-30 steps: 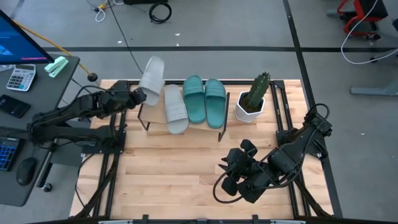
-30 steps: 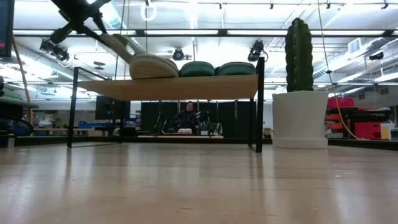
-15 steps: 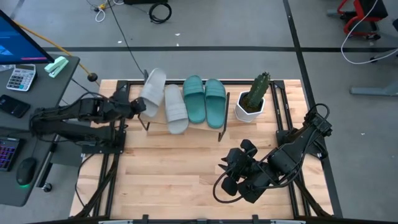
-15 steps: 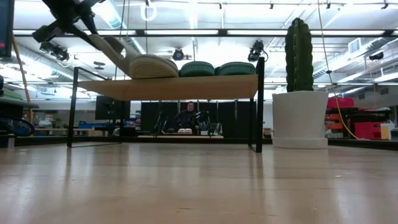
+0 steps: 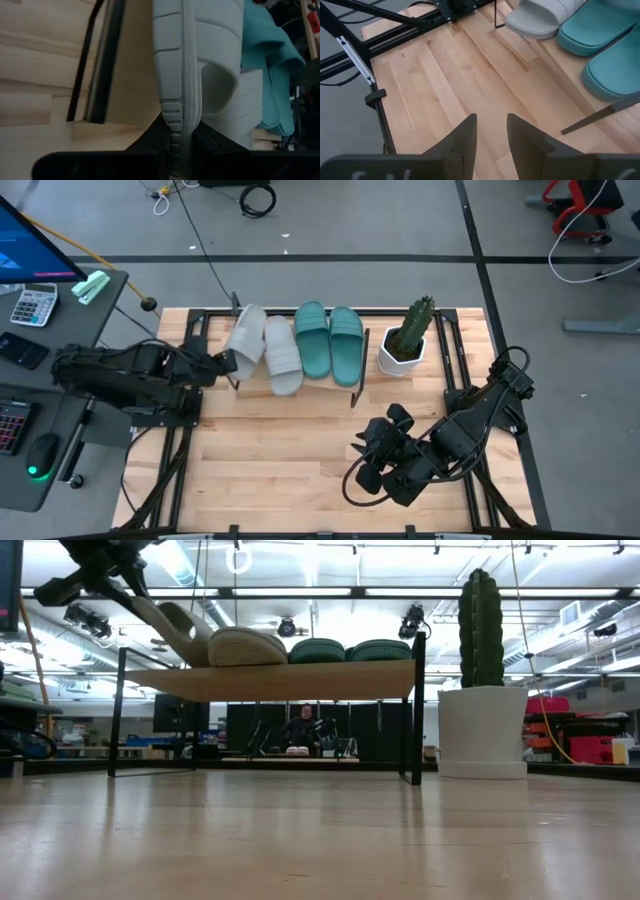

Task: Pick and place slides into the shelf
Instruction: Put the gray slide on the shelf

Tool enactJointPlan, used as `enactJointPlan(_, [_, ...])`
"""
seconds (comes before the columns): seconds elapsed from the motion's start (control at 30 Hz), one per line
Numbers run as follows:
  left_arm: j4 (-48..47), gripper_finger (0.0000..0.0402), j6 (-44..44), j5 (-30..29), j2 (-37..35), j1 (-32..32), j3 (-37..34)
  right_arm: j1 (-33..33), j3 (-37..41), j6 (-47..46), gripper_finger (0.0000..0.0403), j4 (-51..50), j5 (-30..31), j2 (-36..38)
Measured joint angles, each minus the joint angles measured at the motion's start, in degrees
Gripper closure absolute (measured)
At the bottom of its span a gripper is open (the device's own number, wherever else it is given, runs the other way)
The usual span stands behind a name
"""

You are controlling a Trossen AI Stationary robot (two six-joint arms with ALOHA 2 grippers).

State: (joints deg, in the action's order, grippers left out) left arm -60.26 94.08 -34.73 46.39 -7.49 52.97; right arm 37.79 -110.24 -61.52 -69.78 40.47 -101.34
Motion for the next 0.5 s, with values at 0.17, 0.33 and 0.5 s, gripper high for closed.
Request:
enactJointPlan(0.17, [2.09, 0.0367, 1.26, -0.76, 4.17, -2.92, 0.0, -0.03, 0.0, -0.01, 0.0289, 0.0, 0.0, 0.0])
enactJointPlan(0.33, [4.8, 0.0367, 2.0, -0.94, 7.36, -5.49, 0.02, -0.06, 0.0, -0.26, 0.0289, 0.0, -0.02, 0.0])
enactJointPlan(0.5, [4.95, 0.0367, 2.39, -0.15, 8.79, -6.05, 0.04, -0.06, 0.0, -0.28, 0.0289, -0.02, -0.02, 0.0])
